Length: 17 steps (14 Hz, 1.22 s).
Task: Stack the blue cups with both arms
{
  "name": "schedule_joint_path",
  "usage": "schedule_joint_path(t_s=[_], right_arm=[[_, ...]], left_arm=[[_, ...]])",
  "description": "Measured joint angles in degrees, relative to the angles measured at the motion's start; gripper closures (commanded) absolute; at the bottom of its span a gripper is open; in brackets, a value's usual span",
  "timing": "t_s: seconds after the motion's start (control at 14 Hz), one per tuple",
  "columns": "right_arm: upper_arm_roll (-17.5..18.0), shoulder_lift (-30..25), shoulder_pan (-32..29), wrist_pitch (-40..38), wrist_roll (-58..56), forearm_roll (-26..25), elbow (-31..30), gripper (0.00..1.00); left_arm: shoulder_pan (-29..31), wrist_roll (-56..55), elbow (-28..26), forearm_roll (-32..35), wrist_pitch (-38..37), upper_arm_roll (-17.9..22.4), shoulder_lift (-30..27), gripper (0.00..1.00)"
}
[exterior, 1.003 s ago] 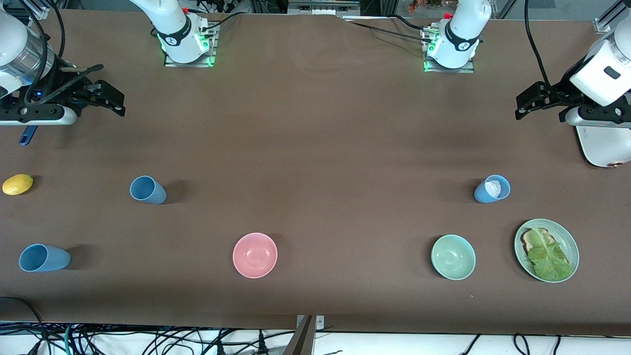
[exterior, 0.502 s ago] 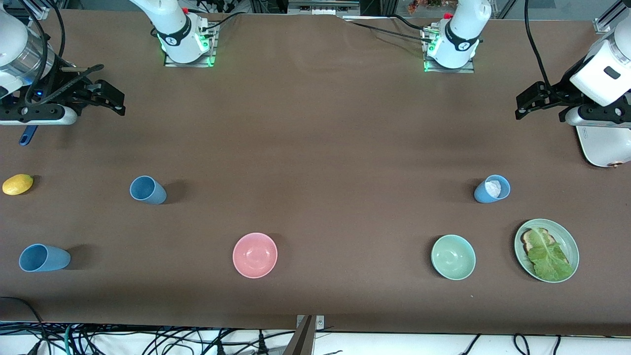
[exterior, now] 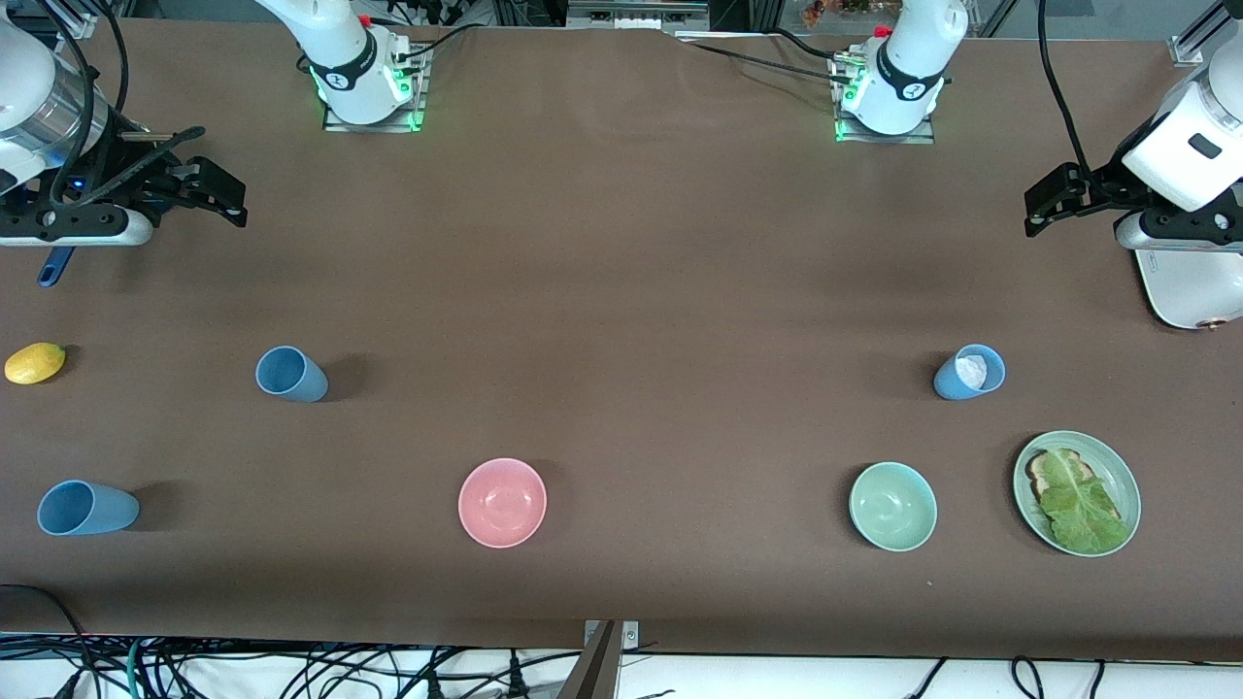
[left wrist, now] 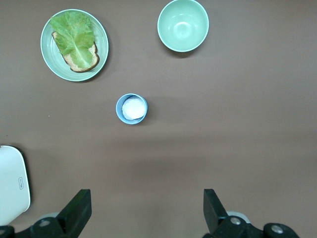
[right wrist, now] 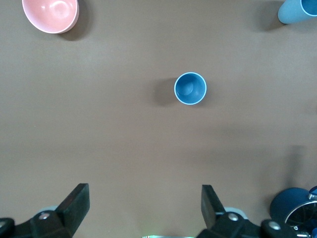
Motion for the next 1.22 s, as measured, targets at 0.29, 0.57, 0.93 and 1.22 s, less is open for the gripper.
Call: schedule_joint_path(t_s=[0.29,0.57,0.93,1.22], right_arm=[[0.00,0.00,0.00,-0.02,0.00,0.00,0.00,0.00],[0.00,0.00,0.00,-0.02,0.00,0.00,0.00,0.00],[0.00,0.00,0.00,-0.02,0.00,0.00,0.00,0.00],[-0.01,0.00,0.00,-0.02,0.00,0.00,0.00,0.00]], left_arm=[[0.01,0.00,0.00,0.05,-0.04,0.00,0.02,0.00],[0.01,0.00,0.00,0.06,-0.04,0.00,0.02,0.00],[0.01,0.00,0.00,0.06,-0.04,0.00,0.03,0.00],[0.24,0.42,0.02,0.08,-0.01,0.12,1.40,0.00]])
